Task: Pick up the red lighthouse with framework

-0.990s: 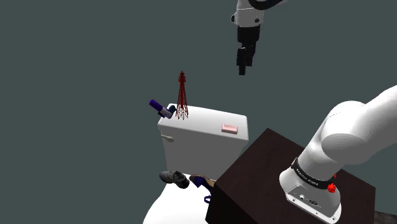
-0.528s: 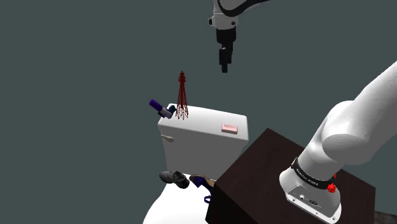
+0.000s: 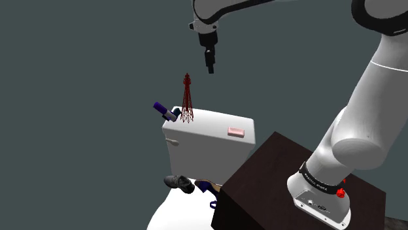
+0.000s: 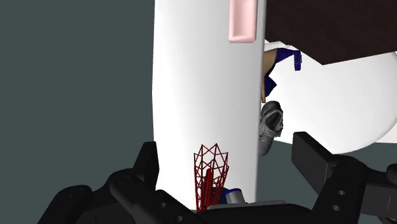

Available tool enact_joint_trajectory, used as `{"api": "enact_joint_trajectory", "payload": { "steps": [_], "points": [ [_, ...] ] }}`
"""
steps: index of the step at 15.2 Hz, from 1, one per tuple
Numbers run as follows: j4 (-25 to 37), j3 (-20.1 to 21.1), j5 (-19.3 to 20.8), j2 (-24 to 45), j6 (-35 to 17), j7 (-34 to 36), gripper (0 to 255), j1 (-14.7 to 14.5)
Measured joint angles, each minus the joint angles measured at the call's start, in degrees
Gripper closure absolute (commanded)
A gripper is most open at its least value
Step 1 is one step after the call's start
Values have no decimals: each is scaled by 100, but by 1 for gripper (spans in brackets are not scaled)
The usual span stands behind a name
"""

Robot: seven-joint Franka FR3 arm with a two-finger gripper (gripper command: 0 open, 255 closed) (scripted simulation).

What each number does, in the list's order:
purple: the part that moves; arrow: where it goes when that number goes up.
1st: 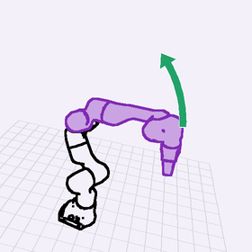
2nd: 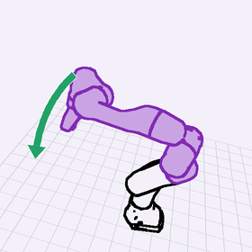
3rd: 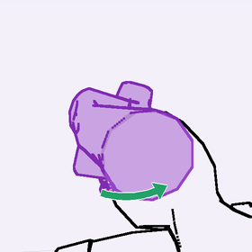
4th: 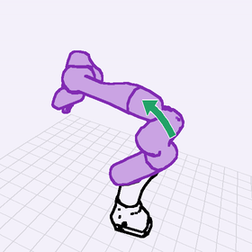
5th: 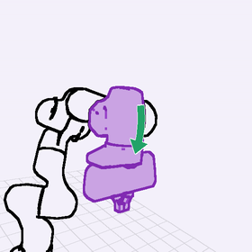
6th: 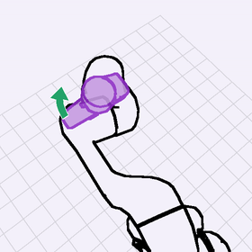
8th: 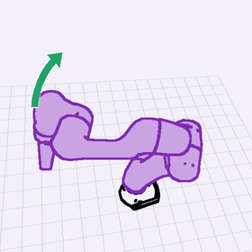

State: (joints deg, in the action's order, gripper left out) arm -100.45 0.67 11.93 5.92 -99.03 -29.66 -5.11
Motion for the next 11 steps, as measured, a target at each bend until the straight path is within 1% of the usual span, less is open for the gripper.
{"api": "enact_joint_trajectory", "payload": {
  "steps": [1, 3, 9, 11],
  "points": [
    [135, 30, 40, 158, -24, -86, 0, -30],
    [644, 76, 125, 625, 0, -298, 0, -77],
    [2316, 214, 387, 2005, 249, -911, 0, -270],
    [2305, 226, 415, 2083, 155, -943, 0, -284]
  ]
}}
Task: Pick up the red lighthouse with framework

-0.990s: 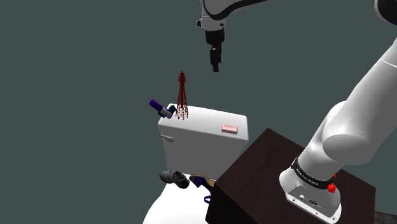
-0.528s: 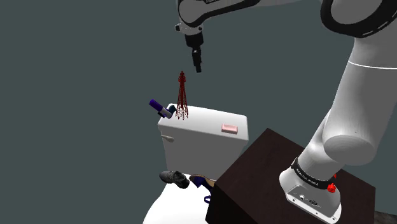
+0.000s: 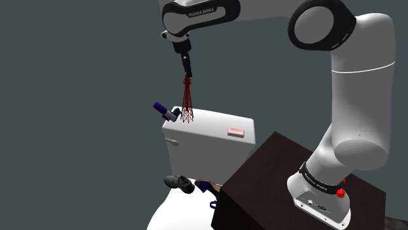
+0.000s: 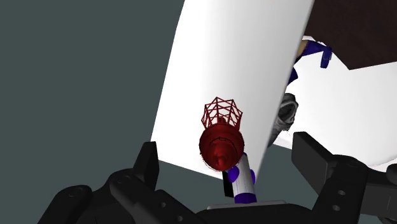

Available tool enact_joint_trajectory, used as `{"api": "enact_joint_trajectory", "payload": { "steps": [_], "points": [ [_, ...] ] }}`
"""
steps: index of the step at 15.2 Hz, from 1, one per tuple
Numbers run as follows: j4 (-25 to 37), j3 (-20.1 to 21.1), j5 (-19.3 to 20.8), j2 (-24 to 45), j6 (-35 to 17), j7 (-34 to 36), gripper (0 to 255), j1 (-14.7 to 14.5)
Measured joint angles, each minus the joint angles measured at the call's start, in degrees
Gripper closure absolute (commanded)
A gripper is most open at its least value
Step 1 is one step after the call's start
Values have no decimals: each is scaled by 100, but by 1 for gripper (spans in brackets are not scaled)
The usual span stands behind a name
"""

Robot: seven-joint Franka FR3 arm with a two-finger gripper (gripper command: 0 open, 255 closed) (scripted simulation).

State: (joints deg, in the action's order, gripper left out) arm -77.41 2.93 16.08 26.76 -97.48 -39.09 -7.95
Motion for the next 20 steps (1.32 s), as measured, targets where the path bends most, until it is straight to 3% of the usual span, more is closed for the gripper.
{"api": "enact_joint_trajectory", "payload": {
  "steps": [6, 7, 20],
  "points": [
    [-270, 0, 30, 104, -363, 71, 0, 7],
    [-285, -1, 32, 109, -385, 75, 255, 9],
    [-200, 1, 25, 82, -278, 50, 255, 4]
  ]
}}
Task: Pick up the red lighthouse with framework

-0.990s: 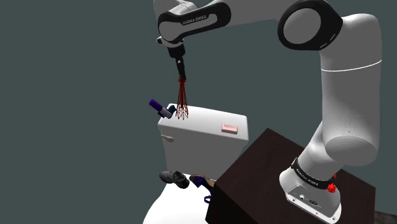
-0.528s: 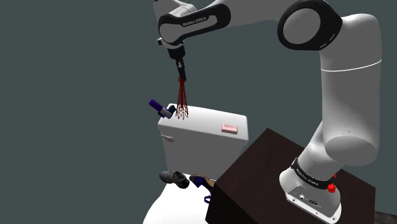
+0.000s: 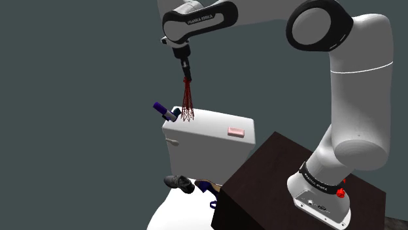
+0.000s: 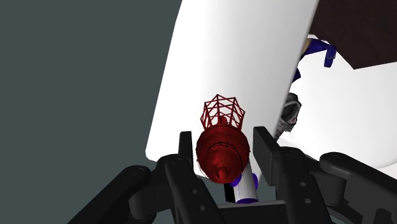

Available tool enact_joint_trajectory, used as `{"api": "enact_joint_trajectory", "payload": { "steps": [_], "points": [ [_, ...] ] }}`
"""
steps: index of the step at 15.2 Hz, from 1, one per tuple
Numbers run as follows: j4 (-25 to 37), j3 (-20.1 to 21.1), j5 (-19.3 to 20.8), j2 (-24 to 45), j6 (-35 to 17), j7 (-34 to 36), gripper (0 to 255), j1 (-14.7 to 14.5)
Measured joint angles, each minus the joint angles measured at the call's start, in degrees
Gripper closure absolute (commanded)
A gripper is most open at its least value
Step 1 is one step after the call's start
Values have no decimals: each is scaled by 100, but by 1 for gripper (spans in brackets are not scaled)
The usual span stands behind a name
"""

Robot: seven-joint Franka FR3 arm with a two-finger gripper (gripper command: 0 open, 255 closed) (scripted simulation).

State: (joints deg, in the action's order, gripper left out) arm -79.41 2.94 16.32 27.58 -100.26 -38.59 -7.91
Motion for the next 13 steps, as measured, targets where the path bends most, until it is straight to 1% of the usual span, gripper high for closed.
{"api": "enact_joint_trajectory", "payload": {
  "steps": [13],
  "points": [
    [895, 3, -33, -38, 906, -214, 255, -46]
  ]
}}
